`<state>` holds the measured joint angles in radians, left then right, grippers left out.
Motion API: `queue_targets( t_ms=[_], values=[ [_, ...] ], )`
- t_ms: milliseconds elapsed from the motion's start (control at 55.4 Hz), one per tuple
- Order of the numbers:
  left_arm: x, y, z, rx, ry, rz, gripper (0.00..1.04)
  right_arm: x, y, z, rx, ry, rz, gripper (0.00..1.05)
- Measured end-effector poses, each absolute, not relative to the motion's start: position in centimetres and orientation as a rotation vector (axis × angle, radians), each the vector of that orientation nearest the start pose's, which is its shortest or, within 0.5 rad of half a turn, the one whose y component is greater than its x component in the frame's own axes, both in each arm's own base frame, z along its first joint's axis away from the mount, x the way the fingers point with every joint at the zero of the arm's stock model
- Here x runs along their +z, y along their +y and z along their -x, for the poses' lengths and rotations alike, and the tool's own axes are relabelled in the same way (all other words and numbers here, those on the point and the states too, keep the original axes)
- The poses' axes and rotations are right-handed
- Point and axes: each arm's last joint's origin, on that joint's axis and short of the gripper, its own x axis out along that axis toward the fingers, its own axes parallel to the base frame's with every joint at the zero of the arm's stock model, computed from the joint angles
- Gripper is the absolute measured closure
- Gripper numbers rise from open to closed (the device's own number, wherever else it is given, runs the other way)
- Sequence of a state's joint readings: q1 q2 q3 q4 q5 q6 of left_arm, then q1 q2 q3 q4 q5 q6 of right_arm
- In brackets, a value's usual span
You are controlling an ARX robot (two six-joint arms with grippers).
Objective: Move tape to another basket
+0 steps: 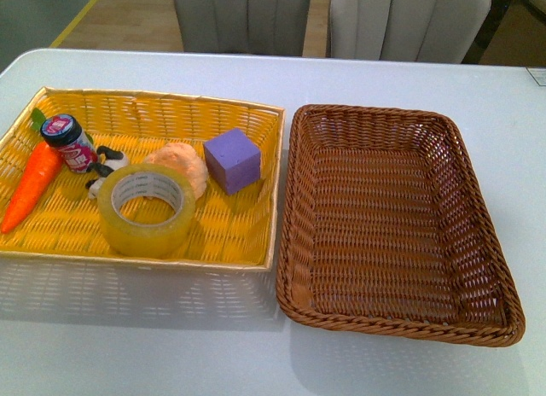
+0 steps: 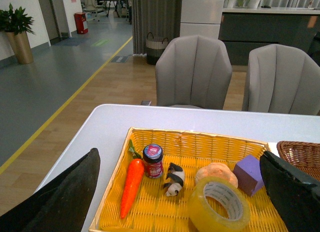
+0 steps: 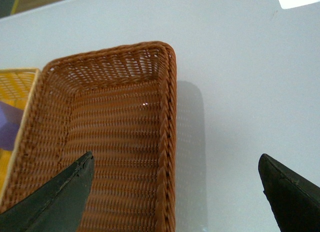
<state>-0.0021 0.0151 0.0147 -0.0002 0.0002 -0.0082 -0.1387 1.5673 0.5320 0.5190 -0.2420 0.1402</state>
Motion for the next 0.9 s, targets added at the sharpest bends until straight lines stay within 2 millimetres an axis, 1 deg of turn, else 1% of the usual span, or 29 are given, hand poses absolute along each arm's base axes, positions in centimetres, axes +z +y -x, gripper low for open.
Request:
queue_targets(
  t_ms=[54, 72, 108, 126, 181, 271, 379, 397, 506, 524, 578, 903],
  values=[
    [16.7, 0.0, -9.8, -0.002, 0.001, 0.008, 0.09, 13.5, -3.2, -27.4, 0.008, 0.355, -0.141, 0.19],
    [16.7, 0.0, -9.8, -0.002, 0.001, 0.008, 0.09, 13.2, -3.1, -26.9, -0.012, 0.277, -0.106, 0.24],
    [16.7, 0.0, -9.8, -0.002, 0.001, 0.008, 0.09, 12.9, -2.7, -25.6, -0.013, 0.183, -0.072, 0.32],
    [16.7, 0.0, -9.8, -0.002, 0.001, 0.008, 0.09, 13.0, -2.6, -25.1, -0.009, 0.148, -0.059, 0.36],
    [16.7, 0.0, -9.8, -0.003, 0.001, 0.008, 0.09, 14.0, -2.1, -24.1, 0.001, 0.05, -0.033, 0.46],
    [16.7, 0.0, -9.8, -0.002, 0.001, 0.008, 0.09, 15.1, -1.9, -22.8, -0.008, -0.003, -0.02, 0.61],
    [16.7, 0.0, -9.8, -0.002, 0.001, 0.008, 0.09, 15.0, -1.4, -21.1, -0.003, 0.016, -0.012, 0.8],
    [16.7, 0.0, -9.8, -0.002, 0.001, 0.008, 0.09, 15.0, -1.4, -21.0, -0.002, 0.019, -0.012, 0.82],
    [16.7, 0.0, -9.8, -0.002, 0.001, 0.008, 0.09, 15.7, -0.6, -19.7, -0.023, 0.035, -0.008, 1.01],
    [16.7, 0.0, -9.8, -0.002, 0.001, 0.008, 0.09, 15.8, -0.6, -19.6, -0.022, 0.032, -0.008, 1.03],
    [16.7, 0.0, -9.8, -0.002, 0.001, 0.008, 0.09, 16.2, -0.2, -18.8, -0.004, 0.01, -0.004, 1.03],
    [16.7, 0.0, -9.8, -0.002, 0.001, 0.008, 0.09, 16.2, -0.1, -15.9, -0.002, 0.015, -0.004, 1.03]
  ],
)
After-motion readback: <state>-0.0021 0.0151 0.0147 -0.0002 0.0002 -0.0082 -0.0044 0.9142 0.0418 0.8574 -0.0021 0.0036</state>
